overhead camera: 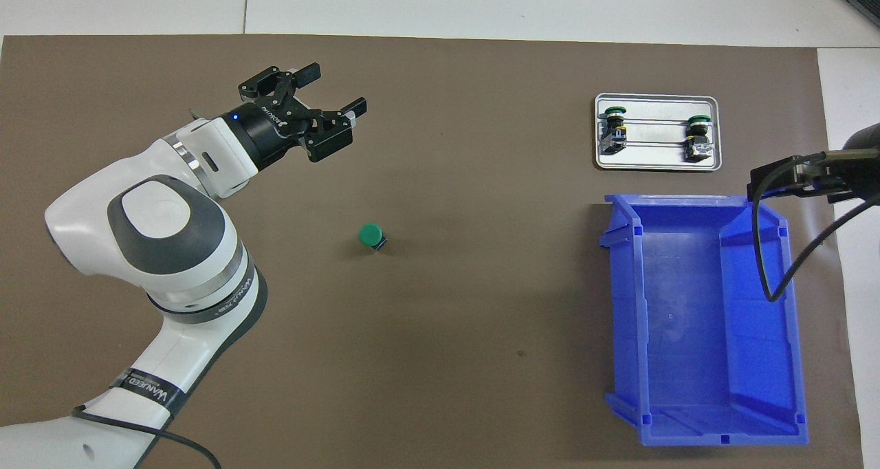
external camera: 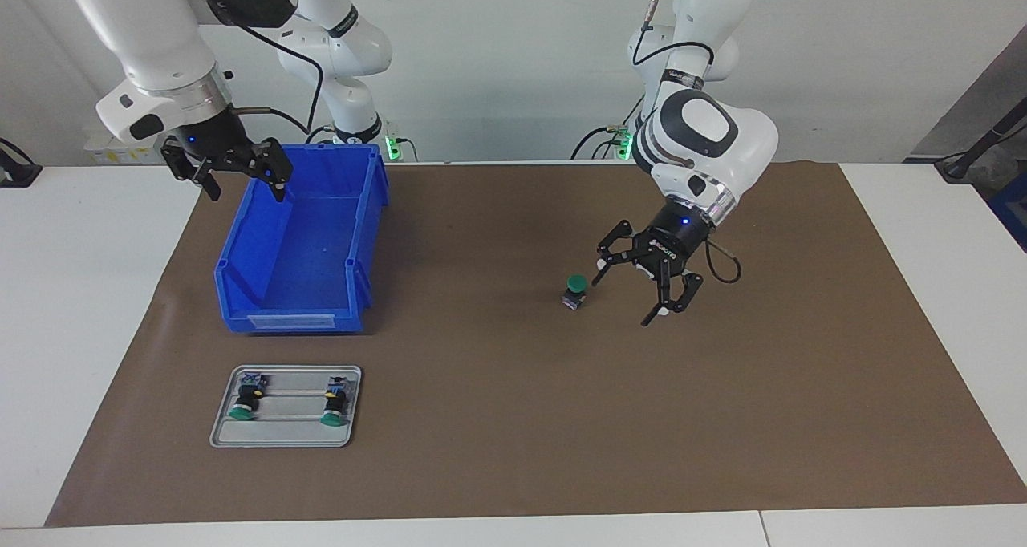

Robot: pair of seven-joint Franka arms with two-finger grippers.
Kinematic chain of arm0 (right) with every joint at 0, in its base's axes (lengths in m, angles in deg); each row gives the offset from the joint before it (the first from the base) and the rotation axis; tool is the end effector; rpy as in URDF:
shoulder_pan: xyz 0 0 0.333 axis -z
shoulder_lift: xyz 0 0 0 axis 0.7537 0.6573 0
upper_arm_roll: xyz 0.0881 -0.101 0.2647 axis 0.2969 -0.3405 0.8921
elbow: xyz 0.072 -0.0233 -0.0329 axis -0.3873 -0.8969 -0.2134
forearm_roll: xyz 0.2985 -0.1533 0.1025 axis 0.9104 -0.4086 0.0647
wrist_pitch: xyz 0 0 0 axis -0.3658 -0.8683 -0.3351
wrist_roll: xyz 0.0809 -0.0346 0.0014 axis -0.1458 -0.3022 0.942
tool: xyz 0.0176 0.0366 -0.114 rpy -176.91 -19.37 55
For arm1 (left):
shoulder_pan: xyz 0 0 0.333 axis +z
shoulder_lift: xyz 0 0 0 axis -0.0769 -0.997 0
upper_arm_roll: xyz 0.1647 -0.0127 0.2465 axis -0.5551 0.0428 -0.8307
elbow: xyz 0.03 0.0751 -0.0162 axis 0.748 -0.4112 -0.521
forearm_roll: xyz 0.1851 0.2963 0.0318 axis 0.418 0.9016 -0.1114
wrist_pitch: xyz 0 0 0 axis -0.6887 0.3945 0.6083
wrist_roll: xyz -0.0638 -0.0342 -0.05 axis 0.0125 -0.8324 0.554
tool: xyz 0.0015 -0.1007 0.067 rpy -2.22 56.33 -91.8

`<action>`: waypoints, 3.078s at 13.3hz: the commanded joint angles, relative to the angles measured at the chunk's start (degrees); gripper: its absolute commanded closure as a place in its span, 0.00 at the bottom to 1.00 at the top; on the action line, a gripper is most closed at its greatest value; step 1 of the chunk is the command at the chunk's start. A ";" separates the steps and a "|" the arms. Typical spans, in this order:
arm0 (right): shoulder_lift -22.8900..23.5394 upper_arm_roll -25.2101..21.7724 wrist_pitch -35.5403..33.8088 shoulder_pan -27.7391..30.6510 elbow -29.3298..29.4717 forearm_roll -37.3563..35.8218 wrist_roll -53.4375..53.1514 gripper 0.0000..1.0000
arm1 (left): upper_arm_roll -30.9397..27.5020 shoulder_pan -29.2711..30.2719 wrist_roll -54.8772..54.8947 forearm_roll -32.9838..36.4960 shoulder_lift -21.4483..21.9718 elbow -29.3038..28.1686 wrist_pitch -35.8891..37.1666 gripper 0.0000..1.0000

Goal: Place and press button with both arms
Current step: 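Close the left gripper and lower it toward the green button, then press down on top of the green button with the closed left gripper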

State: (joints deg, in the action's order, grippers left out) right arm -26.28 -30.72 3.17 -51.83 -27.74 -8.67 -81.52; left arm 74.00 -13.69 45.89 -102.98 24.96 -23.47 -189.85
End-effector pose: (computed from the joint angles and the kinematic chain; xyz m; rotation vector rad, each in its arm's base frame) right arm 0.5146 0.0007 0.5871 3.1159 -0.0702 -0.0059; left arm 0.5635 -0.2067 0.4662 2.0640 -0.6192 1.2390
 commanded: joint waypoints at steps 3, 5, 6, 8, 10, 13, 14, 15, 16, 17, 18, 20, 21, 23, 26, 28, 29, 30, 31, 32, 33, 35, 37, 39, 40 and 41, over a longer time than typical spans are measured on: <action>-1.02 0.33 0.23 0.29 -1.17 0.26 -0.37 0.00 | 0.03 5.96 -18.44 13.83 0.87 2.90 13.18 0.04; -1.02 0.24 0.23 0.29 -1.08 0.26 -0.37 0.00 | 0.03 8.43 -27.77 24.04 1.31 5.54 19.77 0.04; -1.02 0.24 0.23 0.29 -1.17 0.26 -0.37 0.00 | -0.06 9.22 -31.64 28.96 1.75 6.68 23.19 0.04; -1.02 0.24 0.23 0.29 -1.08 0.26 -0.37 0.00 | -0.06 9.84 -39.98 40.20 3.67 7.31 27.17 0.04; -1.02 0.25 0.23 0.29 -1.17 0.26 -0.37 0.00 | 0.29 9.05 -51.66 53.29 5.61 7.31 29.19 0.04; -1.02 0.25 0.23 0.29 -1.17 0.26 -0.37 0.00 | 0.99 5.99 -64.94 66.68 7.02 7.22 32.27 0.02; -1.02 0.33 0.23 0.29 -1.17 0.26 -0.37 0.00 | 0.99 5.19 -69.60 72.19 7.55 7.22 34.72 0.01; -1.02 0.25 0.23 0.29 -1.08 0.26 -0.37 0.00 | 1.08 4.23 -72.34 79.38 7.81 7.31 38.05 0.01; -1.02 0.24 0.23 0.29 -1.08 0.26 -0.37 0.00 | 1.08 3.26 -73.76 84.76 8.51 7.05 41.39 0.00; -1.02 0.24 0.23 0.29 -1.08 0.26 -0.37 0.00 | 1.08 3.16 -74.47 88.39 9.04 6.96 45.51 0.00; -1.10 0.24 0.23 0.29 -1.17 0.26 -0.37 0.00 | 1.08 3.60 -74.31 90.25 9.83 6.87 49.21 0.00; -1.02 0.24 0.23 0.29 -1.08 0.26 -0.37 0.00 | 0.38 4.83 -73.95 90.36 12.20 6.17 51.43 0.00; -1.02 0.24 0.23 0.29 -1.08 0.26 -0.37 0.00 | 0.38 5.62 -73.95 90.44 12.12 5.99 51.27 0.00; -1.02 0.24 0.23 0.29 -1.08 0.26 -0.37 0.00 | 0.38 5.80 -74.13 90.36 12.21 5.90 51.35 0.00; -1.02 0.24 0.23 0.29 -1.08 0.26 -0.37 0.00 | -0.24 7.12 -76.48 90.53 12.65 4.67 51.71 0.00; -1.02 0.24 0.23 0.29 -1.08 0.26 -0.37 0.00 | 0.20 6.16 -89.35 92.36 12.56 4.50 48.82 0.00; -1.02 0.24 0.23 0.29 -1.17 0.26 -0.37 0.00 | 0.20 4.41 -94.64 93.07 12.39 4.24 46.02 0.01; -1.02 0.24 0.23 0.29 -1.08 0.26 -0.37 0.00 | 0.20 3.44 -97.30 93.08 12.04 4.23 44.60 0.01; -1.02 0.24 0.23 0.29 -1.08 0.26 -0.37 0.00 | 0.20 3.08 -98.72 93.08 11.51 4.32 44.32 0.04; -1.02 0.24 0.23 0.29 -1.08 0.26 -0.37 0.00 | 0.20 2.29 -100.48 93.17 10.72 4.41 43.80 0.07; -1.02 0.24 0.23 0.29 -1.08 0.26 -0.37 0.00 | 0.20 0.81 -102.58 93.69 8.63 4.58 42.84 0.09; -1.10 0.24 0.23 0.29 -1.17 0.26 -0.37 0.00 | 0.20 -3.23 -108.90 97.46 4.67 4.76 40.90 0.26; -1.02 0.24 0.23 0.29 -1.17 0.26 -0.37 0.00 | 0.29 -5.44 -112.87 97.65 1.85 4.32 38.36 0.61; -1.02 0.33 0.23 0.29 -1.17 0.26 -0.37 0.00 | 0.29 -5.71 -113.50 97.65 0.79 3.36 35.90 0.96; -1.02 0.25 0.23 0.29 -1.17 0.26 -0.37 0.00 | 0.29 -6.06 -113.94 97.65 0.61 2.31 34.32 1.00; -1.02 0.24 0.23 0.29 -1.08 0.26 -0.37 0.00 | 0.29 -7.02 -116.20 97.65 0.87 0.12 31.69 1.00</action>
State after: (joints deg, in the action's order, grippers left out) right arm -26.28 -30.72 3.17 -51.83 -27.74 -8.67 -81.52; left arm 75.01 -19.23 -67.29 -6.58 24.64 -19.83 -154.36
